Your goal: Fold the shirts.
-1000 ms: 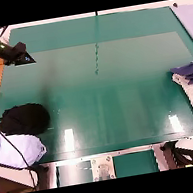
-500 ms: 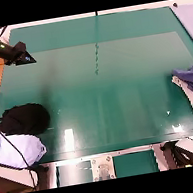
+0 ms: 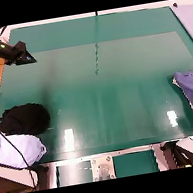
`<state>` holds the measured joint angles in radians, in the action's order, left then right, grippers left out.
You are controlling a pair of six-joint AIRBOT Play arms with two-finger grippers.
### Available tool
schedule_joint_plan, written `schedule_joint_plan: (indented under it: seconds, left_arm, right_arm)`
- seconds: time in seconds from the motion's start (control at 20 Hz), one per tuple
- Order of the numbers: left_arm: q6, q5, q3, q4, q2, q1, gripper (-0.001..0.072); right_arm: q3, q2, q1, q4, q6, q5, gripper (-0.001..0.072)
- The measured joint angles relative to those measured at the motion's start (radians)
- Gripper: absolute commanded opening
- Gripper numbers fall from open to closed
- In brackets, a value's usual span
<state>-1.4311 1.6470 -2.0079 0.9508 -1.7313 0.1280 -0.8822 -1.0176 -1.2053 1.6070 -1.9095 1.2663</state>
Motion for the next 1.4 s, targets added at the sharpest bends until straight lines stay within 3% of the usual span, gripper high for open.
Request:
schedule_joint_plan:
  seconds: [0.2, 0.25, 0.3, 0.35, 0.4, 0.6, 0.8, 1.05, 1.4]
  left_arm:
    - [0.0, 0.001, 0.0, -0.003, 0.0, -0.014, 0.002]
    - [0.0, -0.003, 0.0, -0.006, 0.0, -0.017, 0.0019]
    - [0.0, -0.009, 0.0, -0.006, 0.0, -0.022, 0.0019]
    - [0.0, -0.016, 0.0, -0.01, 0.0, -0.025, 0.0018]
    - [0.0, -0.024, 0.0, -0.01, 0.003, -0.029, 0.0019]
    - [0.01, -0.049, 0.008, -0.009, 0.026, -0.052, 0.0018]
    - [0.024, -0.065, 0.124, 0.018, 0.11, -0.116, 0.0017]
    - [0.029, -0.157, 0.516, 0.091, 0.347, -0.222, 0.0017]
    - [-0.042, -0.315, 1.056, 0.157, 0.724, -0.256, 0.0018]
  right_arm:
    - [-0.029, -0.002, 0.009, 0.09, 0.077, -0.005, 0.0645]
    - [-0.06, -0.002, 0.024, 0.085, 0.087, -0.005, 0.0616]
    - [-0.093, -0.003, 0.046, 0.07, 0.093, -0.005, 0.0466]
    - [-0.132, -0.003, 0.079, 0.042, 0.099, -0.01, 0.0127]
    - [-0.166, -0.003, 0.117, 0.005, 0.102, -0.02, 0.0022]
    - [-0.245, -0.003, 0.342, -0.162, 0.11, -0.087, 0.0019]
    - [-0.21, -0.005, 0.605, -0.23, 0.122, -0.104, 0.0019]
    - [-0.014, 0.005, 0.961, -0.253, 0.153, -0.088, 0.0019]
    - [0.129, 0.008, 1.379, -0.263, 0.132, -0.157, 0.002]
